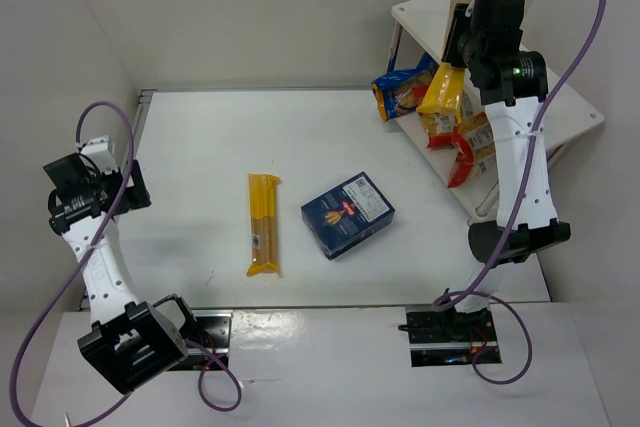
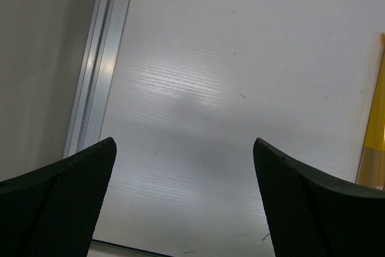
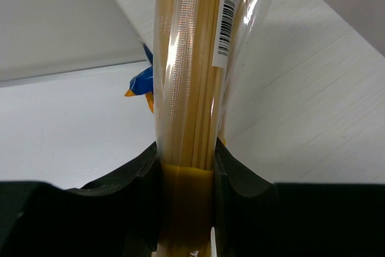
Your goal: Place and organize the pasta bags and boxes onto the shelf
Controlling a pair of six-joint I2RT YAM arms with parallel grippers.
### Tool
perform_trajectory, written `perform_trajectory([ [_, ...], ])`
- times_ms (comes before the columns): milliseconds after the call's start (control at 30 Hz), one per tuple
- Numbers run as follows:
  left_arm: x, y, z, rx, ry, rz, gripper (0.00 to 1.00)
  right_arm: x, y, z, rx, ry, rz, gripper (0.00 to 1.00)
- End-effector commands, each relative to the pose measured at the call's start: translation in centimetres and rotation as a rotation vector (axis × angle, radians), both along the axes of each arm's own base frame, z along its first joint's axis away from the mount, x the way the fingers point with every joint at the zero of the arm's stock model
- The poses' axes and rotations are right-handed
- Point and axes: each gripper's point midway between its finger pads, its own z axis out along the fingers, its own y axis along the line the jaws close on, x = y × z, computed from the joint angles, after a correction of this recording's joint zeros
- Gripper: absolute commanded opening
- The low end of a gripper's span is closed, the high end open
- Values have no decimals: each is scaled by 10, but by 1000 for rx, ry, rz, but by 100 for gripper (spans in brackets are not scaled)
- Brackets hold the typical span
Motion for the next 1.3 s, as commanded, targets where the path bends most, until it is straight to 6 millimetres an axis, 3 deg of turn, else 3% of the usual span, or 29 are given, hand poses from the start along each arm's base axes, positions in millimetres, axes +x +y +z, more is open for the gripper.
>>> perform_trajectory([
  [0,4,2,2,12,-24,-19,100,-2,-15,76,54,-278,-89,0],
  [133,4,2,2,12,-24,-19,100,-6,-28,77,41,-286,-163,0],
  [400,3,1,-1,7,-16,-19,100,-3,-43,60,49,-270,-255,0],
  [567,2,-2,0,2,-21,-26,100,-5,-73,39,65,-238,-326,0],
  [1000,2,-2,0,2,-21,-26,100,-23,-150,38,148,-282,-479,0],
  [1233,3,-3,-2,-8,-18,-32,100,-22,-162,22,166,-256,-500,0],
  [1267,3,-3,-2,-8,-18,-32,100,-25,-161,28,167,-274,-498,0],
])
